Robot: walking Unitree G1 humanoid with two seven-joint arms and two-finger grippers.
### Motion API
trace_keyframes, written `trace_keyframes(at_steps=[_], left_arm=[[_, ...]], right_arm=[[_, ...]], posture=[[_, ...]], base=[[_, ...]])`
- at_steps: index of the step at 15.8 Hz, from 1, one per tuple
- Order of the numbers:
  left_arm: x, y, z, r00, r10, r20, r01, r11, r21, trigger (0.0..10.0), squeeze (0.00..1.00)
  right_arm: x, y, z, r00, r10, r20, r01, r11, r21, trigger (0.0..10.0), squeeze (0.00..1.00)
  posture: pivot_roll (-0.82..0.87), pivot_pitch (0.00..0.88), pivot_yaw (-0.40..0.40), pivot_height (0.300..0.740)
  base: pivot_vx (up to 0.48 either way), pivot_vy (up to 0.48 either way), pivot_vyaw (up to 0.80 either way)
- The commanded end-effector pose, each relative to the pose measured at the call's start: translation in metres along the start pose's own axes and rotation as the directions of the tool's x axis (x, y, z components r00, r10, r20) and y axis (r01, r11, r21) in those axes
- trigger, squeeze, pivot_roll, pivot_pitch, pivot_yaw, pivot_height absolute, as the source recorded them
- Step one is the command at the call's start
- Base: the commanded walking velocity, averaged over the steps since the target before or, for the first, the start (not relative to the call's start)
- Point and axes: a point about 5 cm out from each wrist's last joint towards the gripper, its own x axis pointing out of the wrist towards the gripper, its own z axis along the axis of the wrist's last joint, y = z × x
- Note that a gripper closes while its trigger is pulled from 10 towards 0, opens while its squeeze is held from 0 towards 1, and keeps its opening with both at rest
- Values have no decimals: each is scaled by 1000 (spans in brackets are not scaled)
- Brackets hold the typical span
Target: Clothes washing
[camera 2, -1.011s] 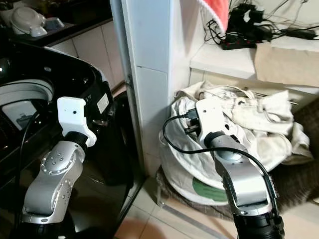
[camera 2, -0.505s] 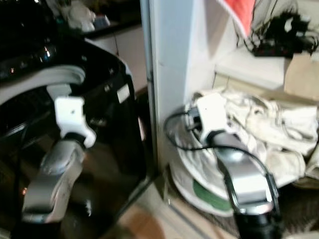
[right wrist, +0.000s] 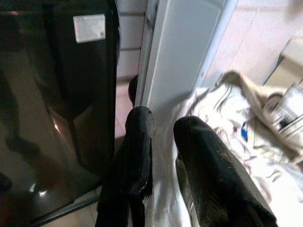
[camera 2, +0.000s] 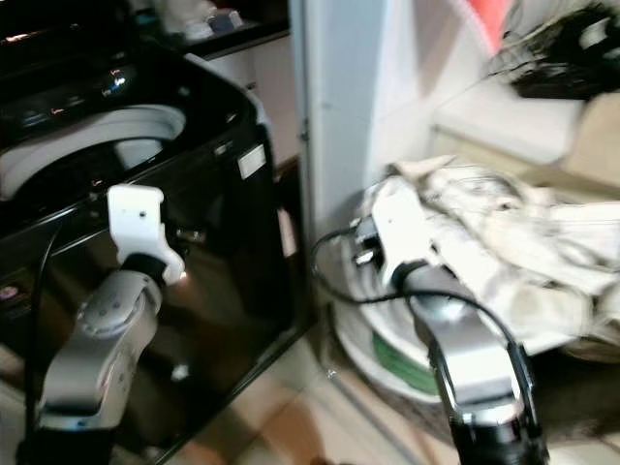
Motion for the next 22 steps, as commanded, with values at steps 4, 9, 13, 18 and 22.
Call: trace_keyframes(at_steps=[4,9,13,18,22], left_arm=[[-5,8,-3,999,34,-6,-34,999,0,10000,0],[-6,11,-3,999,47,-6,-47,999,11,10000,0],[-4,10,-2,1000,27,-12,-27,999,22,10000,0],[4,2,-1,999,-35,-21,35,999,-21,10000,0],[5,0,-2,999,-38,-35,37,999,-30,10000,0]], right_arm=[[1,6,2,999,32,6,-32,999,8,10000,0],[0,4,2,999,32,4,-33,999,18,10000,0],[0,0,-1,999,-28,-14,29,999,40,10000,0],[-1,-26,5,982,-186,-8,186,980,72,10000,0],[-1,-33,9,979,-202,3,202,978,57,10000,0]], posture=[[-94,0,45,740],[-92,4,44,740],[-93,12,61,740],[-101,20,88,740],[-105,21,88,740]], base=[[318,0,0],[340,0,0],[289,0,0],[0,0,0],[0,0,0]])
